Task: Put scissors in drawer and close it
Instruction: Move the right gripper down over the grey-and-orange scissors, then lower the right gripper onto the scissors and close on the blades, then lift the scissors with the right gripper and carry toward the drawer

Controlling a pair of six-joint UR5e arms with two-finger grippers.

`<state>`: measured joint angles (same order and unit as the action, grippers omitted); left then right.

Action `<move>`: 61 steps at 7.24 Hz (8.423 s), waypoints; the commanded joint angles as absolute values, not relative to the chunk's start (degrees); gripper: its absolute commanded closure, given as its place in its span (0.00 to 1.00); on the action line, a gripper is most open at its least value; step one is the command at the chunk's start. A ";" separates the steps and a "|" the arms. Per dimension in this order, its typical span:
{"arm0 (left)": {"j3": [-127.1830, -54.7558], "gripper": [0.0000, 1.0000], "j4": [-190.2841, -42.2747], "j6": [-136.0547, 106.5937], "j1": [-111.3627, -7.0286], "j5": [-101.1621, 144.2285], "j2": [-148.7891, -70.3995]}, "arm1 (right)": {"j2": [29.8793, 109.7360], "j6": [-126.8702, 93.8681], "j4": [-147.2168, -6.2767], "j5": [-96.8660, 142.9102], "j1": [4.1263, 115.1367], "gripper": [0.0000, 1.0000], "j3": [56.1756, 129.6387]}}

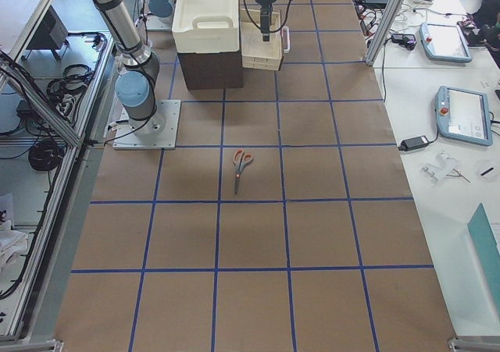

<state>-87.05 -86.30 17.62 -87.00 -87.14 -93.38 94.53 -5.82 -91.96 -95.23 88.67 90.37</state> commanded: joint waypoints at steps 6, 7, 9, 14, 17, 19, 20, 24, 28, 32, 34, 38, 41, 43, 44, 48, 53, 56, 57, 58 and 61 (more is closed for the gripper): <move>-85.96 0.00 -86.48 12.26 -87.71 -87.27 -93.08 | 90.62 -3.88 -84.84 -106.97 88.16 0.00 90.53; -85.96 0.00 -86.75 6.82 -87.71 -86.75 -92.47 | 90.44 -2.21 -81.86 -106.79 88.07 0.00 90.61; -85.69 0.00 -86.40 5.71 -88.15 -87.45 -90.10 | 90.35 13.08 -82.35 -104.87 83.80 0.00 92.18; -84.37 0.00 -85.40 6.50 -87.72 -91.75 -84.03 | 89.91 56.58 -95.85 -97.99 66.65 0.00 102.37; -84.12 0.00 -87.28 10.62 -87.10 -89.03 -89.02 | 87.63 80.19 -98.60 -98.16 54.60 0.00 105.28; -84.29 0.00 -87.36 9.76 -87.28 -89.30 -89.74 | 87.63 93.97 -109.09 -99.05 48.12 0.00 112.71; -85.16 0.00 -87.28 9.76 -87.19 -89.21 -90.00 | 87.63 100.92 -116.82 -98.27 44.68 0.00 117.98; -84.02 0.00 -87.62 9.58 -87.28 -88.68 -87.99 | 85.36 110.79 -130.88 -93.78 42.10 0.00 127.41; -84.81 0.00 -87.54 9.67 -87.71 -89.21 -85.61 | 78.67 117.59 -139.13 -91.05 41.84 0.00 128.58; -85.41 0.00 -88.85 10.29 -86.92 -91.12 -84.91 | 78.05 120.30 -139.22 -90.70 41.84 0.12 128.58; -85.87 0.00 -87.98 10.46 -86.83 -88.69 -87.97 | 78.05 123.83 -139.57 -88.79 41.84 0.12 128.67; -85.51 0.00 -87.63 10.55 -86.92 -89.38 -90.70 | 76.65 126.91 -139.92 -89.03 41.84 0.22 128.67; -85.60 0.00 -87.71 10.55 -87.36 -89.82 -88.68 | 76.90 126.83 -140.01 -89.47 42.10 0.26 128.67; -85.61 0.00 -87.71 10.55 -87.01 -90.17 -89.74 | 76.82 126.83 -139.92 -89.47 42.19 0.37 128.58; -85.69 0.00 -87.71 10.29 -87.10 -90.26 -90.35 | 76.90 126.65 -139.83 -89.56 42.19 0.37 128.58; -85.78 0.00 -88.06 9.93 -86.92 -90.35 -89.39 | 77.52 126.12 -139.57 -89.56 42.28 0.37 128.58; -85.78 0.00 -87.98 9.67 -87.01 -90.26 -89.74 | 77.52 125.95 -139.22 -89.56 42.36 0.55 128.50; -85.87 0.00 -88.24 10.02 -86.31 -91.05 -89.03 | 77.52 125.95 -139.22 -89.47 42.36 0.66 128.32; -85.87 0.00 -88.42 10.02 -86.22 -91.05 -88.95 | 77.52 126.03 -139.22 -89.47 42.36 0.71 128.23; -86.13 0.00 -88.33 10.02 -86.22 -91.05 -88.95 | 77.52 125.95 -139.22 -89.47 42.36 0.74 127.80; -86.84 0.00 -87.89 10.28 -85.96 -91.05 -88.95 | 78.39 125.86 -139.13 -89.30 43.15 0.78 125.60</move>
<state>-86.62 -88.11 10.12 -86.11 -91.05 -88.97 77.83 125.93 -139.16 -89.38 42.76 126.36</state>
